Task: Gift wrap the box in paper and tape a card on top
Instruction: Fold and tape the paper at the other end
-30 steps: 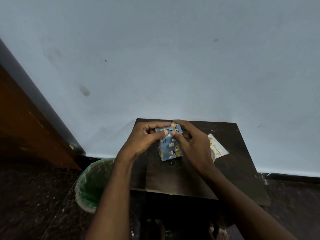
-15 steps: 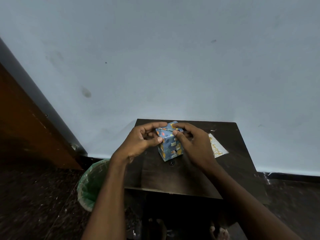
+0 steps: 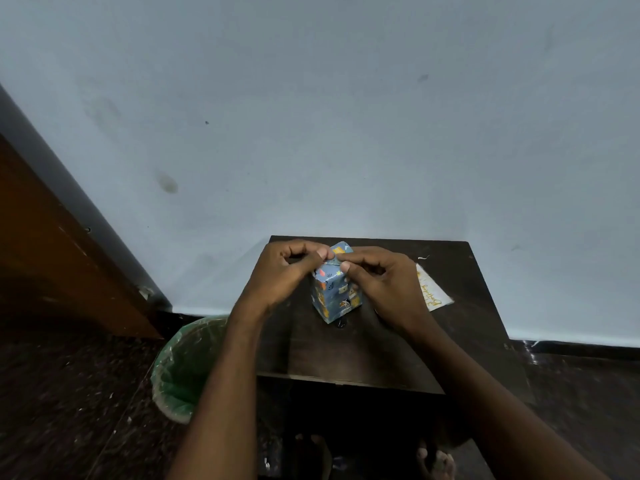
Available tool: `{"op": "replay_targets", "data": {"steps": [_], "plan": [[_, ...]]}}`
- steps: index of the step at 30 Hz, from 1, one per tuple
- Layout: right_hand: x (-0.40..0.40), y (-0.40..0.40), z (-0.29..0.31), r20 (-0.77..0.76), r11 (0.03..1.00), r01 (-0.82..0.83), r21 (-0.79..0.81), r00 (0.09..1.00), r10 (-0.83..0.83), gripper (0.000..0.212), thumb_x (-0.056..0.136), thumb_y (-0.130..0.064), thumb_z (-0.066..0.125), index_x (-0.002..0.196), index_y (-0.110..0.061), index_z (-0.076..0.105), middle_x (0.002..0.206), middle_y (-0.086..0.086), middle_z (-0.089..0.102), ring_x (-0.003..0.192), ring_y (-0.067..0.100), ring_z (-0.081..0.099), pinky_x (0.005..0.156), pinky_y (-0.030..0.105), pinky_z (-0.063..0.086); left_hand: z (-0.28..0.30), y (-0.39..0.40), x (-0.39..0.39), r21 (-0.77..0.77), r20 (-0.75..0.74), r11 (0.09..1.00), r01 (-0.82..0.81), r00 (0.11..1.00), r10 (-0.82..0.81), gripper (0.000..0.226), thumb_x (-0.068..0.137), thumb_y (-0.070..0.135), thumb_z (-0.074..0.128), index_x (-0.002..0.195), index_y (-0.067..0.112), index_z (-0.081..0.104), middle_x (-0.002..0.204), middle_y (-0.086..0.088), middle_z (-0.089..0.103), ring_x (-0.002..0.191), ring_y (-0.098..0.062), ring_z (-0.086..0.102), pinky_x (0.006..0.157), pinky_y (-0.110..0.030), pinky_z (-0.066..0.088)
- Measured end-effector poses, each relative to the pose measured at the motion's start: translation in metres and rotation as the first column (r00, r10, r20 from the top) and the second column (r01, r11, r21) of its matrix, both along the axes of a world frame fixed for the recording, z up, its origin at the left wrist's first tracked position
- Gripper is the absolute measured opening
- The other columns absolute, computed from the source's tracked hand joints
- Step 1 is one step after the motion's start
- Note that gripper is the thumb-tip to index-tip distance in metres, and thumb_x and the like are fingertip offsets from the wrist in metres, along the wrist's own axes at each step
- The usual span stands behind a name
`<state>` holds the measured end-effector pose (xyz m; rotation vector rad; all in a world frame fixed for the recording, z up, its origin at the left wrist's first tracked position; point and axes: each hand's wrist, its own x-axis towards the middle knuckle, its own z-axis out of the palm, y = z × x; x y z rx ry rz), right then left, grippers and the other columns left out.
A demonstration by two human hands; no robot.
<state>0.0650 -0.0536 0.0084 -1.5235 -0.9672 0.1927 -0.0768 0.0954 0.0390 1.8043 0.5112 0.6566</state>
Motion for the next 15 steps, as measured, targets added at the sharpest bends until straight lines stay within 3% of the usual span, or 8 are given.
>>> {"op": "replay_targets", "data": {"steps": [2, 4, 8, 12, 13, 15], "plan": [[-0.002, 0.001, 0.0, -0.019, 1.0, 0.026, 0.017, 0.999, -0.026, 0.014, 0.087, -0.014, 0.082, 0.1, -0.017, 0.085, 0.104, -0.008, 0.079, 0.096, 0.012, 0.076, 0.084, 0.05, 0.062, 0.003, -0.005, 0.009, 0.094, 0.014, 0.991, -0.094, 0.996, 0.093, 0.011, 0.095, 0.011, 0.079, 0.098, 0.019, 0.085, 0.101, 0.007, 0.082, 0.098, -0.013, 0.078, 0.092, -0.04, 0.063], [-0.004, 0.001, 0.001, 0.017, 0.998, 0.058, 0.039, 0.998, -0.058, 0.01, 0.084, -0.012, 0.084, 0.093, -0.015, 0.085, 0.101, -0.008, 0.079, 0.095, 0.01, 0.075, 0.084, 0.045, 0.062, 0.007, -0.011, 0.017, 0.223, 0.016, 0.965, -0.141, 0.99, 0.141, 0.02, 0.091, 0.008, 0.08, 0.099, 0.026, 0.085, 0.099, 0.015, 0.08, 0.092, -0.003, 0.075, 0.082, -0.025, 0.061], [-0.009, -0.002, 0.011, 0.11, 0.996, 0.073, 0.044, 0.991, -0.077, 0.006, 0.084, -0.013, 0.084, 0.089, -0.016, 0.085, 0.097, -0.008, 0.08, 0.093, 0.009, 0.075, 0.082, 0.034, 0.059, 0.007, -0.02, 0.032, 0.329, 0.017, 0.937, -0.115, 0.993, 0.116, 0.021, 0.093, 0.004, 0.075, 0.099, 0.022, 0.085, 0.097, 0.014, 0.08, 0.09, -0.002, 0.074, 0.079, -0.016, 0.055], [0.012, -0.017, 0.02, -0.219, 0.997, 0.027, -0.071, 0.975, -0.042, 0.01, 0.096, -0.016, 0.073, 0.097, -0.014, 0.083, 0.086, -0.001, 0.081, 0.076, 0.014, 0.076, 0.065, 0.035, 0.058, 0.003, -0.017, 0.031, 0.315, 0.017, 0.941, -0.124, 0.992, 0.125, 0.016, 0.094, 0.007, 0.077, 0.1, 0.019, 0.085, 0.096, 0.012, 0.081, 0.089, -0.002, 0.074, 0.08, -0.017, 0.056], [0.022, -0.023, 0.02, -0.199, 0.987, 0.075, -0.142, 0.975, -0.103, 0.009, 0.096, -0.017, 0.073, 0.094, -0.018, 0.082, 0.081, -0.002, 0.08, 0.072, 0.015, 0.076, 0.065, 0.034, 0.058, 0.002, -0.016, 0.03, 0.311, 0.014, 0.943, -0.121, 0.992, 0.123, 0.015, 0.094, 0.008, 0.078, 0.1, 0.019, 0.085, 0.096, 0.012, 0.081, 0.09, -0.002, 0.074, 0.08, -0.017, 0.056], [0.041, -0.034, 0.013, 0.053, 0.895, 0.208, -0.395, 0.978, -0.204, 0.011, 0.089, -0.021, 0.077, 0.079, -0.026, 0.079, 0.07, -0.011, 0.075, 0.069, 0.008, 0.072, 0.068, 0.031, 0.056, -0.002, -0.017, 0.029, 0.314, 0.01, 0.942, -0.119, 0.992, 0.123, 0.012, 0.094, 0.012, 0.079, 0.099, 0.021, 0.085, 0.096, 0.015, 0.08, 0.091, -0.002, 0.073, 0.08, -0.017, 0.056]]}}
